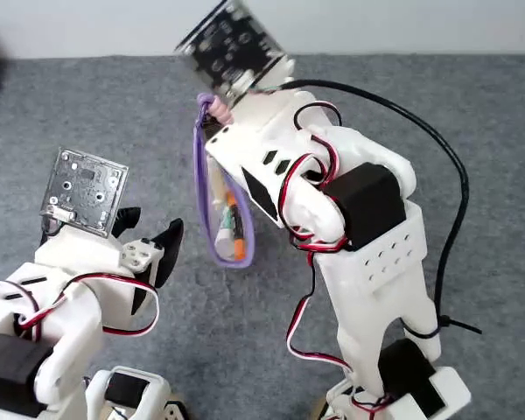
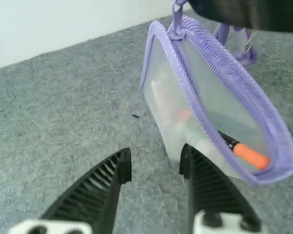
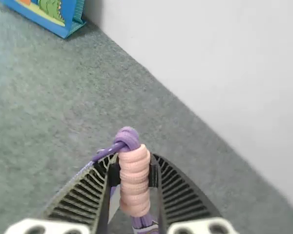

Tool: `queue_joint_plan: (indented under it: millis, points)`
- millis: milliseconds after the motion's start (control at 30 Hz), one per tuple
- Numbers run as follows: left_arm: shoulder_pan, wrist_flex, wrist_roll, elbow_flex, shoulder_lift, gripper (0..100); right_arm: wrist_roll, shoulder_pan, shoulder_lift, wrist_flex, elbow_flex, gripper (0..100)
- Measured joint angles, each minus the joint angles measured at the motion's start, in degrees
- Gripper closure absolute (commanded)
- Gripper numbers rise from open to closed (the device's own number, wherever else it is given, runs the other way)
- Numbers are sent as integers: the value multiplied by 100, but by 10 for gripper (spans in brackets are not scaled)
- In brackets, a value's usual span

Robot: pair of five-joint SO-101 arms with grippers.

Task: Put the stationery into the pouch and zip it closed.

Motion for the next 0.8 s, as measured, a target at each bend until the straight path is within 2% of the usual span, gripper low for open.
queue_joint_plan:
  millis: [233,500,800]
  points:
    - [0,0,18,-9,0,826,1029,9,0,0,-202,991]
    - [0,0,9,466,35,826,1116,-79,0,-9,-615,991]
    - [0,0,9,237,9,827,1116,-105,0,-9,-659,991]
